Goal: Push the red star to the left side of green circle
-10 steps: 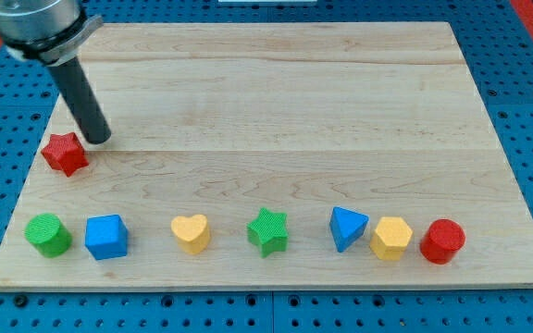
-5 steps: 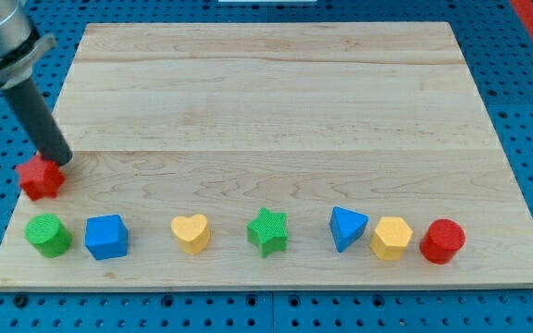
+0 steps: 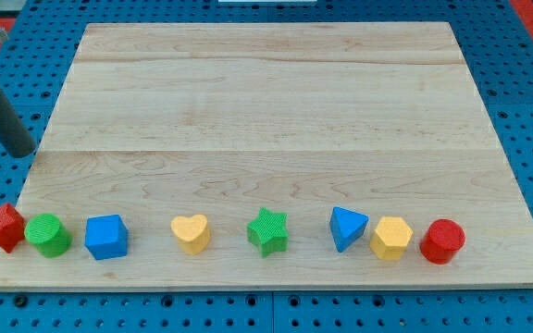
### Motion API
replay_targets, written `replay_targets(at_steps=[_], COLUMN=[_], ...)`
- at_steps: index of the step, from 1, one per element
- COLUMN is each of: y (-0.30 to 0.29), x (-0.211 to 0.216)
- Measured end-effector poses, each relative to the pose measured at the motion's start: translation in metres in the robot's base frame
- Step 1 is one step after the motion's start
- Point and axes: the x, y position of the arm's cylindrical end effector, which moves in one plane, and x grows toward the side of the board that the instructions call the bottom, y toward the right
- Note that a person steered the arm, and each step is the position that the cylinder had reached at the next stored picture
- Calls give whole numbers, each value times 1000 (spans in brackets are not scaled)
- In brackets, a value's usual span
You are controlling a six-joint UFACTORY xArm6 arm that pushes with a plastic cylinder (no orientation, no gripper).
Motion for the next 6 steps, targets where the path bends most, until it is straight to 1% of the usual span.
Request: replay_targets(at_steps=[1, 2, 3, 4, 5, 6], y=[-1, -1, 0, -1, -1, 27], x=[4, 19, 51, 96, 94, 51])
